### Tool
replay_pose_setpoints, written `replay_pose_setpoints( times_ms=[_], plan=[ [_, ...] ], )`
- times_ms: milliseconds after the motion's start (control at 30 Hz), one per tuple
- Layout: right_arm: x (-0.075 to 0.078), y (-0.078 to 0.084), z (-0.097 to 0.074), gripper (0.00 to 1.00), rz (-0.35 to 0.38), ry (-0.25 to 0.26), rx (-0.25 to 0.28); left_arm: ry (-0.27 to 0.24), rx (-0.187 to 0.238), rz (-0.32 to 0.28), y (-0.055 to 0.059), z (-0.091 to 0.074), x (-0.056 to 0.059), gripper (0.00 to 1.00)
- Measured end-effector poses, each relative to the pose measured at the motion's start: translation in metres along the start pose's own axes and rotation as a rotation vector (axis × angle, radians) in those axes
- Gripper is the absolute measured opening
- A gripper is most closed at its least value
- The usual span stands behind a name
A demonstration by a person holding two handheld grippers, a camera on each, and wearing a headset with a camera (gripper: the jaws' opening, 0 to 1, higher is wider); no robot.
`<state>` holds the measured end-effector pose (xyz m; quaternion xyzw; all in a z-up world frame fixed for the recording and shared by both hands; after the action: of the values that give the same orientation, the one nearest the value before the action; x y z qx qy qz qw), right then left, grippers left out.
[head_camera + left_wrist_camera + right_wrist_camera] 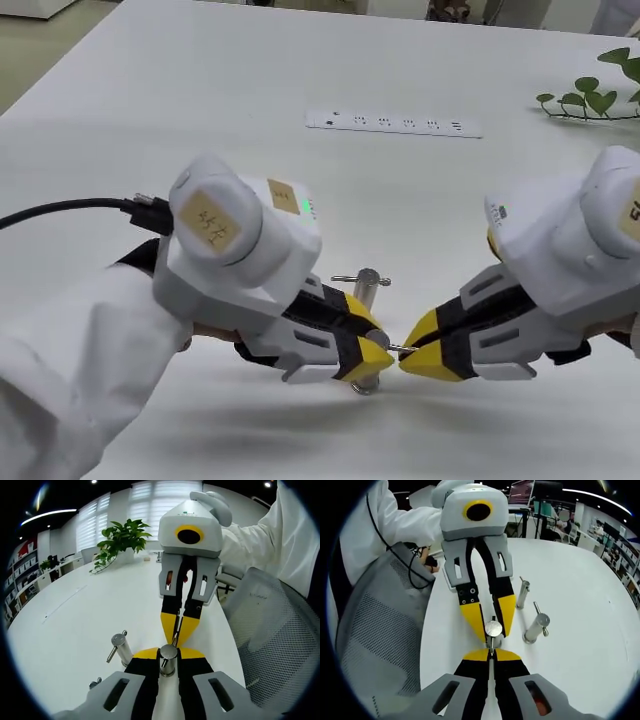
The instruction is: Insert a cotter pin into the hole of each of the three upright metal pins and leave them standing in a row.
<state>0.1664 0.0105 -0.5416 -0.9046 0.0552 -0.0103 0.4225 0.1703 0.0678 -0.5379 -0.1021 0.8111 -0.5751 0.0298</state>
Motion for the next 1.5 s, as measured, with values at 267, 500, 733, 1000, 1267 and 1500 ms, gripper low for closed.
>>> replay_pose_setpoints(
  times_ms=[267, 500, 733, 1000, 1267, 1500],
  plan=[
    [0.001, -0.004, 0.004, 0.00, -0.055, -0.010, -0.003, 0.002, -0.005, -0.007, 0.000, 0.001, -0.001, 0.10],
    [0.007, -0.004, -0.003, 0.10, -0.034, 0.044, 0.019, -0.006, -0.001, -0.012, 0.000, 0.001, -0.001, 0.10],
    [0.005, -0.005, -0.010, 0.08, -0.057, 0.060, 0.024, -0.012, -0.001, -0.015, 0.001, 0.000, -0.001, 0.10],
    [-0.003, -0.008, -0.012, 0.00, -0.059, 0.033, 0.044, -0.020, 0.000, -0.021, 0.000, 0.000, -0.001, 0.10],
    [-0.001, -0.007, -0.005, 0.00, -0.082, 0.029, 0.038, -0.011, -0.008, 0.003, 0.000, 0.001, 0.000, 0.10],
    [-0.001, -0.010, -0.002, 0.00, -0.118, 0.017, 0.029, -0.014, -0.006, 0.004, 0.000, 0.001, 0.000, 0.10]
  ],
)
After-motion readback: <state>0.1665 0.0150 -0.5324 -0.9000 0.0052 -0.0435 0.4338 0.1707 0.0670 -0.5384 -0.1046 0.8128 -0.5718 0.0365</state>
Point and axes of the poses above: the centre of the closed fingertips' face, and the gripper's own axes: z roughly forward along the fingers, x roughly to its right, y roughly out of its underside, the point moved 4 cm from there along -z, roughly backward along the fingers, and after that the axes turned 12 degrees about x, right-handed, at the moved point
